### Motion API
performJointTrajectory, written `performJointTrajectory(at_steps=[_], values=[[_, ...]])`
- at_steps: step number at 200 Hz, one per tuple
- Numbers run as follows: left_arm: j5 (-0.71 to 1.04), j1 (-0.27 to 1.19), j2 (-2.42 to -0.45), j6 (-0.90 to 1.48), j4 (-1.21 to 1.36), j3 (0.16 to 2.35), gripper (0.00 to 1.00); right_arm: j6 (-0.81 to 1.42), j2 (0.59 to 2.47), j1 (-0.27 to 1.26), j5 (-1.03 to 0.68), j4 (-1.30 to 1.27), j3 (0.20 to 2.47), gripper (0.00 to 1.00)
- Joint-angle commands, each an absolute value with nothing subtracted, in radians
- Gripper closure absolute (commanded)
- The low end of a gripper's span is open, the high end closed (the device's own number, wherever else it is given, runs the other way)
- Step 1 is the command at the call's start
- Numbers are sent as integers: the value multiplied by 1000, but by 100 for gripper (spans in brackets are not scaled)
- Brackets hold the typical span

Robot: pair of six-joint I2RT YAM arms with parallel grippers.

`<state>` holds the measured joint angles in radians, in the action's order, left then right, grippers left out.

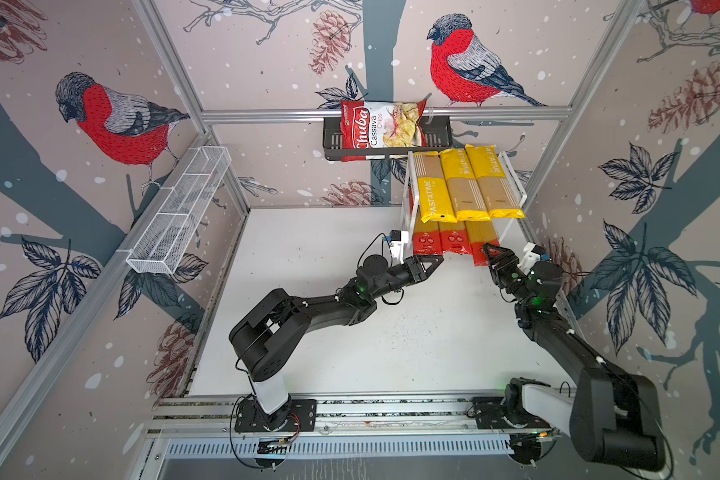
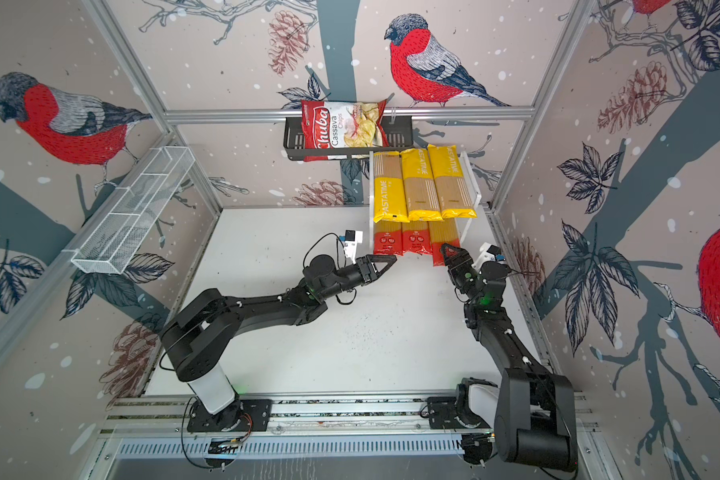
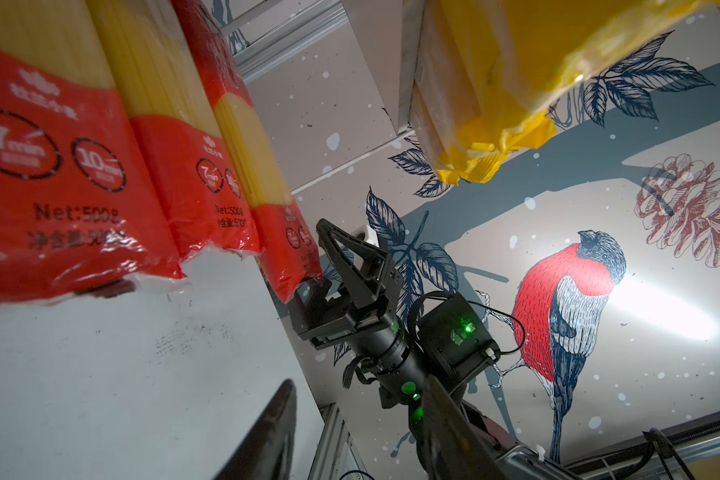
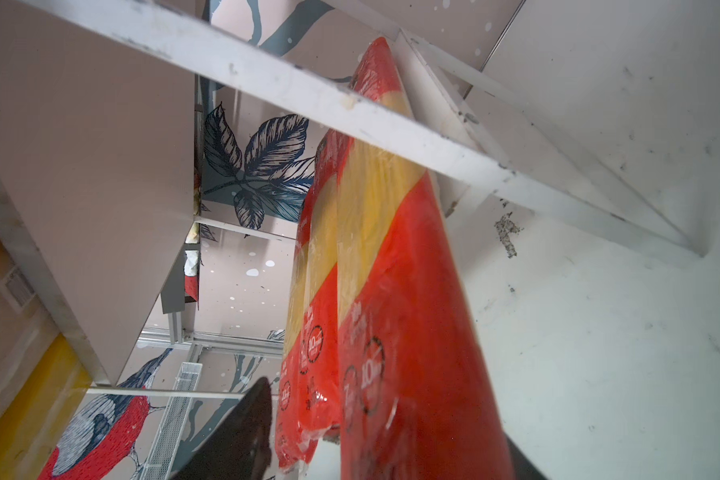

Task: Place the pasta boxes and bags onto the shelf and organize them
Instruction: 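Press the red pack upright against the shelf with the right gripper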

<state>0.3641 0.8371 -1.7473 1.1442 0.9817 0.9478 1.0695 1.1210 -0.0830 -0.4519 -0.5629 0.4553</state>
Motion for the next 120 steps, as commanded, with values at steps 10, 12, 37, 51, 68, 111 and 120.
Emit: performJointTrajectory(at_steps=[10,12,37,51,68,111,120], values=[[362,841,-1737,1125,1020,943,52,1017,1090,-90,-449,-455,454,30],[362,839,-1738,1125,1020,943,51,1016,1088,-92,-451,-454,453,30],[363,841,-1739,1125,1022,943,52,1021,1067,-94,-464,-445,439,34],[364,841,-1740,1125,1022,943,51,1030,1062,-95,-475,-465,432,40],[364,841,-1745,1127,1026,943,51,1034,1071,-94,-477,-495,434,50],[360,842,-1739,1126,1026,931,52,1063,1135,-95,-486,-600,461,72],[359,841,-1738,1125,1026,930,52,1065,1146,-94,-485,-609,476,74]])
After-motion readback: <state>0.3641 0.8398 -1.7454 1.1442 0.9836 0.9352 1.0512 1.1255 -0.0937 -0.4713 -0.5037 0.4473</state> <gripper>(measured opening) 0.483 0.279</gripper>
